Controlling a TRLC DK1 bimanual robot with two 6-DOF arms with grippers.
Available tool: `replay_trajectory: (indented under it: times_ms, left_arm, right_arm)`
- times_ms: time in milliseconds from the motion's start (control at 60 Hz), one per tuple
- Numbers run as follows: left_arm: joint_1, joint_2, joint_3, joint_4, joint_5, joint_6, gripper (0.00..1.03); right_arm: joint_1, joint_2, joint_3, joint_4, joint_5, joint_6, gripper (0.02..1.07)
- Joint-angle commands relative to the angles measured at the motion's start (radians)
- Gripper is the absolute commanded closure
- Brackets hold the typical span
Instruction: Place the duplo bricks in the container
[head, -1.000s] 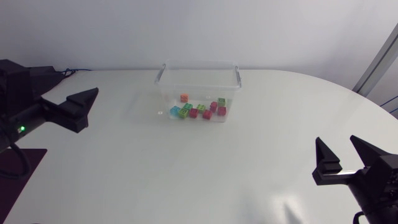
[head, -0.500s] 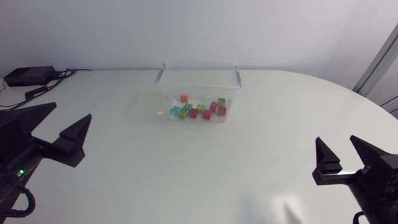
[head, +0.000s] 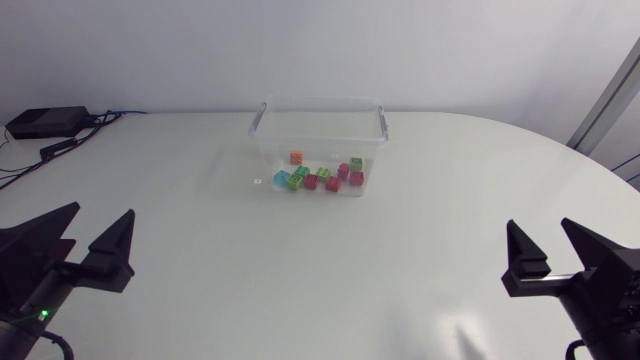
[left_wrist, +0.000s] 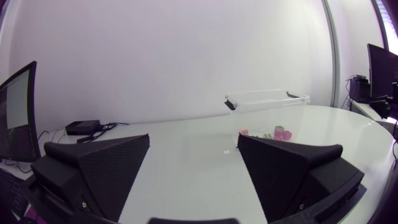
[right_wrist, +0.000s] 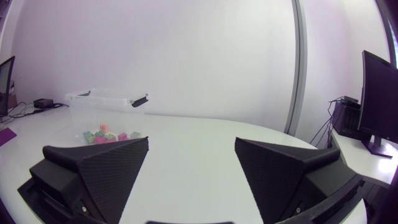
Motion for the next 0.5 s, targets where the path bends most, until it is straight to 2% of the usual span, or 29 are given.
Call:
replay_trajectory:
  times_ms: [0, 150, 483]
  left_arm:
    - [0.017, -0.045, -0.050, -0.001, -0.009, -0.053, 0.04]
    - [0.039, -0.121, -0.109, -0.005, -0.020, -0.095, 0.04]
    - [0.039, -0.121, -0.109, -0.005, -0.020, -0.095, 0.04]
  right_arm:
    - [0.012, -0.005, -0.020, 0.017, 0.002, 0.029, 0.07]
    - [0.014, -0.004, -0.020, 0.018, 0.004, 0.041, 0.07]
    - [0.014, -0.004, -0.020, 0.018, 0.004, 0.041, 0.07]
